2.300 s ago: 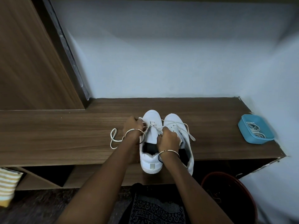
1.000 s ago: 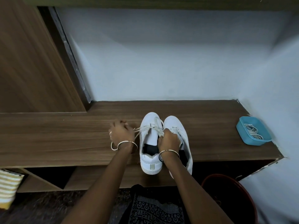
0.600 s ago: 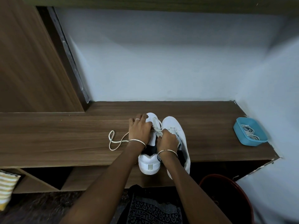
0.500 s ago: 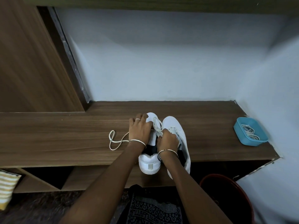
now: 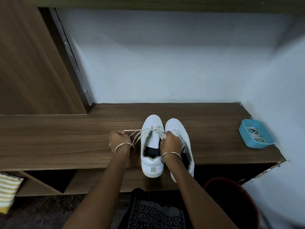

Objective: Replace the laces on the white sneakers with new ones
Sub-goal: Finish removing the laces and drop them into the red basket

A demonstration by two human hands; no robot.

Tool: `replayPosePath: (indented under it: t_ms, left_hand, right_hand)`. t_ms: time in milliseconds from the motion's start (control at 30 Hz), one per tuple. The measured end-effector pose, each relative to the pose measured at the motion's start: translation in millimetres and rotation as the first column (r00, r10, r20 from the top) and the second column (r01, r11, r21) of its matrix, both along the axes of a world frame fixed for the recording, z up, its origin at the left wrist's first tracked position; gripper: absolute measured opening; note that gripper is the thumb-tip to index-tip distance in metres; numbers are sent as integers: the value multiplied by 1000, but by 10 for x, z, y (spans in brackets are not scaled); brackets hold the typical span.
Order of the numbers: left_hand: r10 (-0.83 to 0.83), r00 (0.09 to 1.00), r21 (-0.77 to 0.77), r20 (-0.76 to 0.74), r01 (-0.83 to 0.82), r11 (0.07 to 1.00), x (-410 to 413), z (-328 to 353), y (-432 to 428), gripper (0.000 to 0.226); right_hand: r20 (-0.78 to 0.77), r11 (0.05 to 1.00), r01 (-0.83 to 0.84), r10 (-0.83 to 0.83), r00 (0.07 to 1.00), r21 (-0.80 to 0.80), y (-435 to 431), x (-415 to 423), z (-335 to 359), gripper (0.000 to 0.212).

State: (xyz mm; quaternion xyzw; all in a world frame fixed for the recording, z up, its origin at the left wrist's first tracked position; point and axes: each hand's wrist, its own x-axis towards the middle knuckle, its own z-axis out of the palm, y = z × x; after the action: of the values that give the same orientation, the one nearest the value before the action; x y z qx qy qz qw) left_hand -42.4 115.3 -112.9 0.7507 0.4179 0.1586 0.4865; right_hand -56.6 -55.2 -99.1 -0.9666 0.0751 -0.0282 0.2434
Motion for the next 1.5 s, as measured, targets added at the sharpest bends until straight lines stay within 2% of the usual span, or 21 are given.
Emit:
replayPosePath:
  t_ms: [67,133,167,233,300,400,467,533,600,667,767,833,900,1000,1067,1133,1233,1300,1400,1467,1500]
  left_hand:
    - [-6,997,21,-74,7,1000,-41,-15,-12,17]
    - [-61,995,206,-78,76,976,-45,52,-83,19]
    - [-139,990,338,-39,144,930,-33,105,-131,19]
    - [-386,922,575,-9,321,753,18,196,-244,20]
    - [-549,823,703,-147,477,527,70,284,-392,19]
    - [-545,732,761,-409,603,240,126,272,-576,22]
    - [-492,719,759,-491,630,163,148,210,-609,18]
    - [-461,741,775,-488,611,161,172,170,-572,10]
    - [-484,773,813,-410,550,189,193,153,-541,9]
    - [-485,811,793,-328,515,324,178,189,-533,10]
    - [-358,921,626,-155,372,685,192,256,-401,12]
    - [-280,959,474,39,229,850,194,249,-233,15]
    - [-219,960,406,174,132,904,182,206,-88,15]
    - [-87,988,332,130,40,943,141,187,-12,17]
    - [-71,997,382,17,59,922,96,199,-49,19]
    - [-168,985,522,-40,164,837,50,231,-130,25]
    - [-451,885,708,-112,390,589,61,288,-309,23]
    - [-568,785,750,-247,526,401,111,287,-428,19]
    - [-553,708,755,-439,624,201,145,225,-557,19]
    - [-485,727,772,-485,617,154,156,188,-572,13]
    - [-473,745,785,-470,598,162,173,166,-558,11]
  right_hand:
    - [-6,1000,2,-2,1000,-2,6,2,2,24]
    - [-5,1000,4,-4,1000,-1,10,-1,-2,22]
    - [-3,1000,5,-5,1000,-1,10,-3,-7,21]
    - [0,1000,6,-6,1000,1,8,-8,-4,19]
    - [-1,1000,11,-11,1000,10,3,-9,7,18]
    - [-1,1000,16,-16,1000,23,8,-8,25,18]
    - [1,999,17,-17,1000,27,16,-12,27,18]
    - [4,999,20,-20,1000,25,19,-14,27,18]
    - [5,1000,22,-22,1000,20,18,-15,25,19]
    - [-5,1000,20,-20,1000,10,16,-12,29,19]
    - [-8,1000,17,-17,1000,-7,11,-11,22,20]
    - [-6,1000,16,-16,1000,-13,12,-14,20,22]
    - [-12,1000,13,-14,1000,-27,13,-17,20,21]
    - [-18,1000,9,-10,1000,-30,12,-23,26,24]
    - [-20,1000,12,-12,1000,-27,13,-24,32,25]
    - [-23,1000,14,-14,1000,-27,17,-25,37,25]
    - [-25,1000,14,-14,1000,-24,21,-31,51,25]
    - [-25,1000,19,-19,999,-19,19,-37,65,24]
    - [-25,1000,20,-20,999,-5,20,-44,75,21]
    - [-28,1000,18,-18,999,-1,22,-42,76,20]
    - [-30,1000,16,-16,999,-2,22,-40,73,19]
